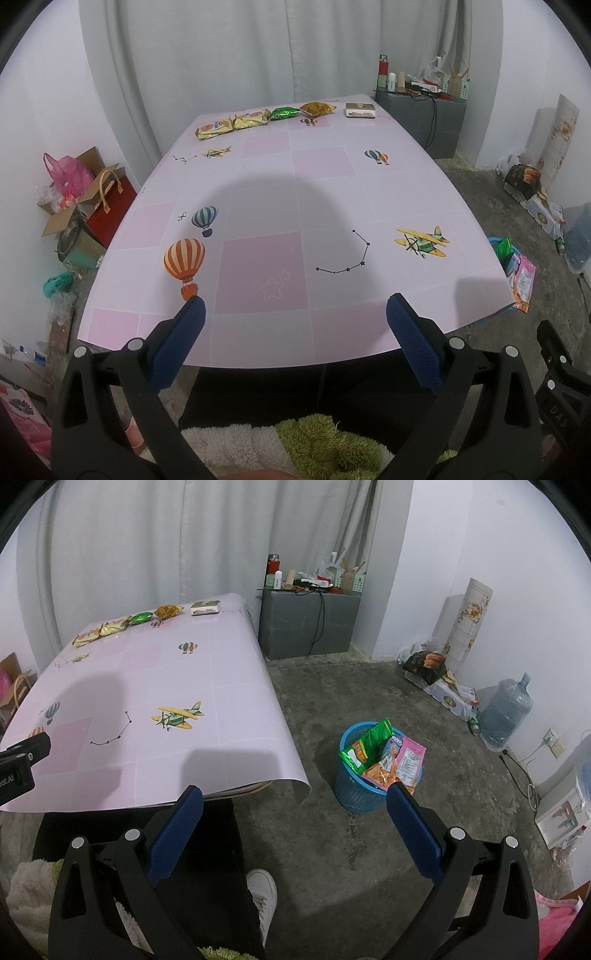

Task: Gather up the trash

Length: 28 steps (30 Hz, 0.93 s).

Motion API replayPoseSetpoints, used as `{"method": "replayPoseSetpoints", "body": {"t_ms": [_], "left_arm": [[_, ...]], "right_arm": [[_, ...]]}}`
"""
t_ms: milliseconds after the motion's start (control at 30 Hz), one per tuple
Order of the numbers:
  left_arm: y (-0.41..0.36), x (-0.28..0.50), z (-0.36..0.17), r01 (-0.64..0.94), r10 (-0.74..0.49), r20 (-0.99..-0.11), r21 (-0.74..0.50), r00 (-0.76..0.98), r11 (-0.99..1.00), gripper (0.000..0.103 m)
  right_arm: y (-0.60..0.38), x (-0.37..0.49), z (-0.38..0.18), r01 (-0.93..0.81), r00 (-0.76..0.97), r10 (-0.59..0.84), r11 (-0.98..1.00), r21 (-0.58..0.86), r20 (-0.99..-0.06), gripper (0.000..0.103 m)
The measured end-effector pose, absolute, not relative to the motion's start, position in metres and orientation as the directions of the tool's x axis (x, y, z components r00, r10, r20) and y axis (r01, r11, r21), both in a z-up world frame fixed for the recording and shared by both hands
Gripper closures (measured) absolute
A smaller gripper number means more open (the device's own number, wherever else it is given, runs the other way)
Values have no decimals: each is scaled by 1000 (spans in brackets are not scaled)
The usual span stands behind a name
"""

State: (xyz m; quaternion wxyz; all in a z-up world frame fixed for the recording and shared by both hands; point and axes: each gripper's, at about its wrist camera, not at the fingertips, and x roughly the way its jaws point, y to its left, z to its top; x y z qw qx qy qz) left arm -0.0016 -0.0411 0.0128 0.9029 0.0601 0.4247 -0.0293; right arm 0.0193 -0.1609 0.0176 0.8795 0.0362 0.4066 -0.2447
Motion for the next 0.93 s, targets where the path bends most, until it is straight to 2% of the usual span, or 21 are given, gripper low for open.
{"method": "replayPoseSetpoints", "body": {"t_ms": [933], "left_arm": [[-39,-5,12,102,0,-771,84,637,991,9]], "right_arm": [[-161,19,18,457,550,-398,879,-135,-734,6]]}}
